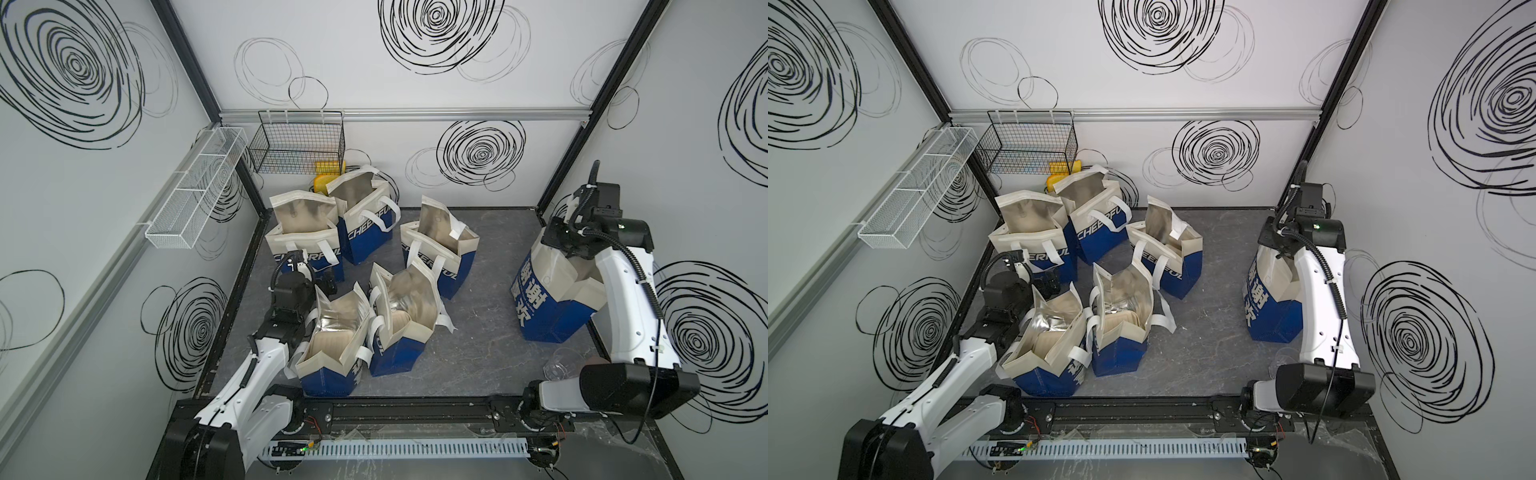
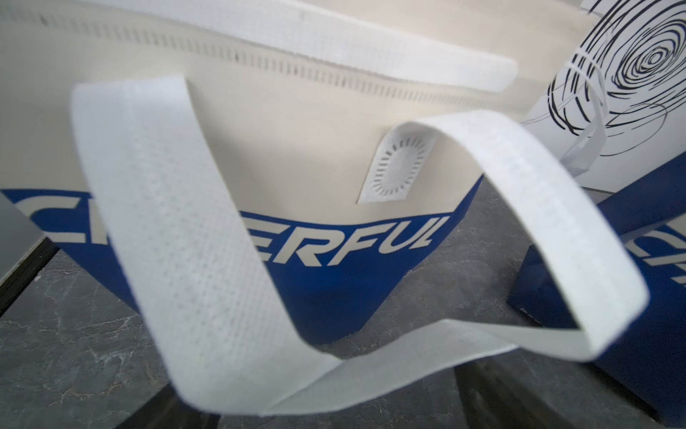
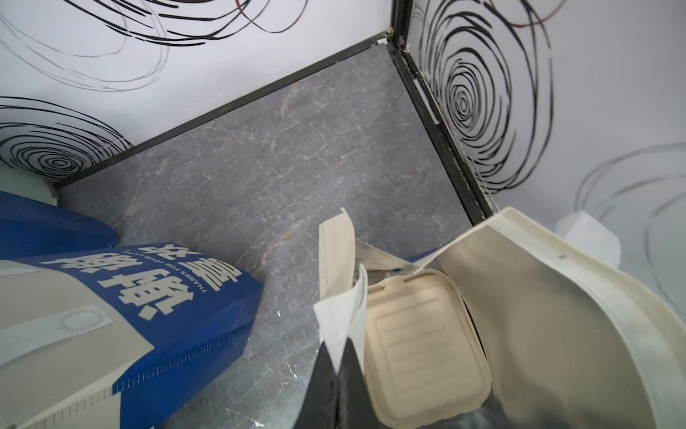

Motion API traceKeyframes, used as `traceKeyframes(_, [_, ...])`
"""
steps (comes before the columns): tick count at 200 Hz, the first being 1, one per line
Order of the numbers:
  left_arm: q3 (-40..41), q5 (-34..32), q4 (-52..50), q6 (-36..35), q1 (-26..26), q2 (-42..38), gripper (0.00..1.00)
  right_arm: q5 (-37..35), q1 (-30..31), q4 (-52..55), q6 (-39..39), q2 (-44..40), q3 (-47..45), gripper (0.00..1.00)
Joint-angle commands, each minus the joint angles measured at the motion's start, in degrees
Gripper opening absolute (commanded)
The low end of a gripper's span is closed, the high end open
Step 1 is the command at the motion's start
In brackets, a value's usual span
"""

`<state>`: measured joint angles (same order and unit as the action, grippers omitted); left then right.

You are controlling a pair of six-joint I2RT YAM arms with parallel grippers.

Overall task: Open the takeout bag
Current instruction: Place the takeout bag at the center of the board.

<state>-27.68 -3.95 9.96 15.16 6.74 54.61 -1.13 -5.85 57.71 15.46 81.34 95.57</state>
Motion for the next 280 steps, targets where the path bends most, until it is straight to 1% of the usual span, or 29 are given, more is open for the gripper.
traceKeyframes(1, [-0.84, -0.02, 0.47, -1.69, 0.72, -2.18, 0.98, -1.39, 2.17, -8.1, 0.78, 3.34, 1.31, 0.0])
traceKeyframes(18, [-0.29, 0.16, -0.19, -2.15, 0.82, -3.35, 0.98, -2.1, 3.76, -10.44, -0.04, 7.21, 4.44, 0.0])
traceKeyframes(56, [0.35, 0.63, -1.79, -1.98, 0.9, -5.02, 0.98, -3.08, 7.54, -13.21, -3.05, 16.7, 14.63, 0.0])
traceKeyframes(105, [0.09, 1.22, -3.64, -2.15, 0.9, -7.27, 0.97, -0.88, 9.76, -16.83, -4.97, 26.69, 22.82, 0.0])
traceKeyframes(137, [-0.91, 1.17, -5.46, -4.82, 0.57, -7.94, 0.98, 1.47, 10.07, -14.68, -5.86, 35.91, 32.6, 0.0])
traceKeyframes(157, [-1.56, 0.89, -7.12, -5.62, -0.08, -8.76, 0.98, 2.26, 10.19, -14.41, -5.23, 38.93, 36.05, 0.0])
traceKeyframes(176, [-1.75, 0.72, -8.09, -5.81, -1.1, -10.05, 0.98, 2.57, 10.29, -14.21, -5.09, 39.7, 37.43, 0.0])
traceKeyframes(187, [-1.79, 0.62, -8.32, -5.68, -1.83, -10.69, 0.98, 2.86, 10.24, -13.95, -5.11, 39.57, 37.67, 0.13])
traceKeyframes(199, [-1.85, 0.62, -8.24, -5.34, -2.53, -11.14, 0.98, 2.91, 10.32, -13.52, -5.12, 39.17, 37.72, 0.19])
traceKeyframes(203, [-1.93, 0.57, -8.22, -5.22, -2.73, -11.25, 0.98, 2.91, 10.25, -13.32, -5.16, 39.02, 37.68, 0.24])
traceKeyframes(212, [-2.01, 0.56, -7.96, -4.91, -3.11, -11.36, 0.98, 3.12, 10.24, -12.77, -5.4, 38.63, 37.67, 0.42])
traceKeyframes(216, [-2.11, 0.52, -7.85, -4.88, -3.29, -11.37, 0.98, 3.1, 10.24, -12.46, -5.52, 38.4, 37.67, 0.49])
traceKeyframes(225, [-2.28, 0.63, -7.61, -4.54, -3.56, -11.29, 0.98, 2.6, 10.24, -12.25, -6.01, 37.69, 37.46, 0.58])
traceKeyframes(240, [-2.72, 0.91, -6.93, -4.1, -3.92, -11.02, 0.98, 2.71, 10.15, -12.26, -6.93, 36.1, 37.15, 0.67])
traceKeyframes(280, [-5.11, 1.89, -5.41, -3.12, -4.02, -9.44, 0.97, 2.14, 9.94, -12.34, -7.84, 33.43, 37.67, 0.76])
